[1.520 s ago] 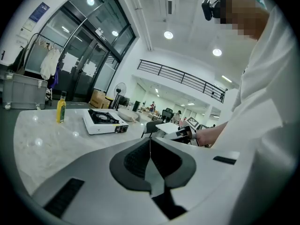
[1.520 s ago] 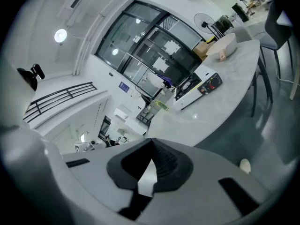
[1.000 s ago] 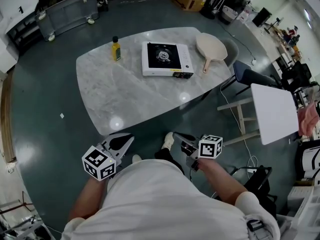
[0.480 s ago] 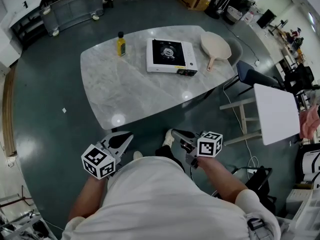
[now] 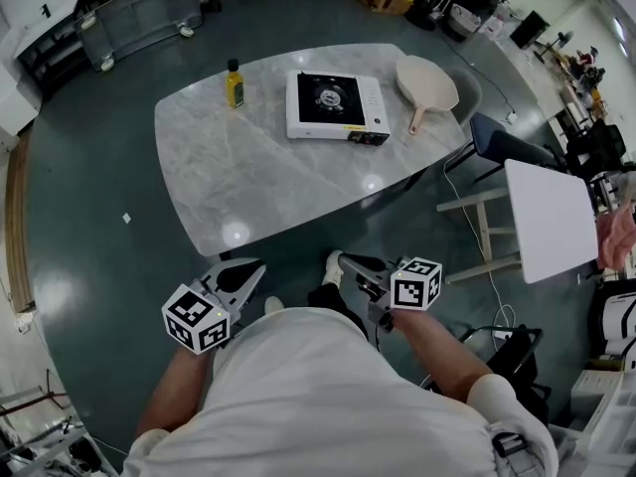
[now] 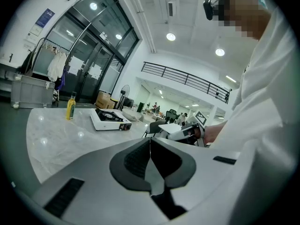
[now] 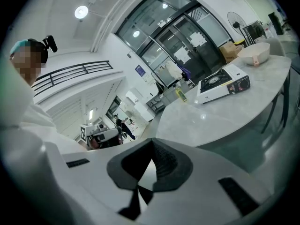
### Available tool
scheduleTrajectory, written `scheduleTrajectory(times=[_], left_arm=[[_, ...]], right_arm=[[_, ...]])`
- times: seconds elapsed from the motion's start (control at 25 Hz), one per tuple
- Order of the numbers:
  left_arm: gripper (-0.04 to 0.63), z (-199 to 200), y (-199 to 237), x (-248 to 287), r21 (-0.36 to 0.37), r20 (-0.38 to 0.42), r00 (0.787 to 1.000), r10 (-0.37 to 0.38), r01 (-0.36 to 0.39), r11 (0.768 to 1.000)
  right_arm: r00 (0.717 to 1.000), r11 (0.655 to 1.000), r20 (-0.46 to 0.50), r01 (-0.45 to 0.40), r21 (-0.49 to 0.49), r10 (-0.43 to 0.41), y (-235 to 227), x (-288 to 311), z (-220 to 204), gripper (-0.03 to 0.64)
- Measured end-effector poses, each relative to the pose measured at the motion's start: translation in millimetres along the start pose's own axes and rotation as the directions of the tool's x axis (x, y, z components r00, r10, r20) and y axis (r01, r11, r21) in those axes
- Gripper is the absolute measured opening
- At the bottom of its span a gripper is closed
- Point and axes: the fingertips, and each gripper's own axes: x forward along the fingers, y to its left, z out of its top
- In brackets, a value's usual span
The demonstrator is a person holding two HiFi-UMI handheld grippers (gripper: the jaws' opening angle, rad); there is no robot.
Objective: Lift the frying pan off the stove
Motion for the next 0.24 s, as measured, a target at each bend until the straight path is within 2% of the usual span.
scheduleTrajectory(times=[0.24], left_arm=[[0.020,3,-1,23,0.002,-0.014,1.000,-0.007,0.007,1.000]], right_arm=[[1.000,1.000,0.007,0.000,0.006,0.000,-17,-10,10,0.005]])
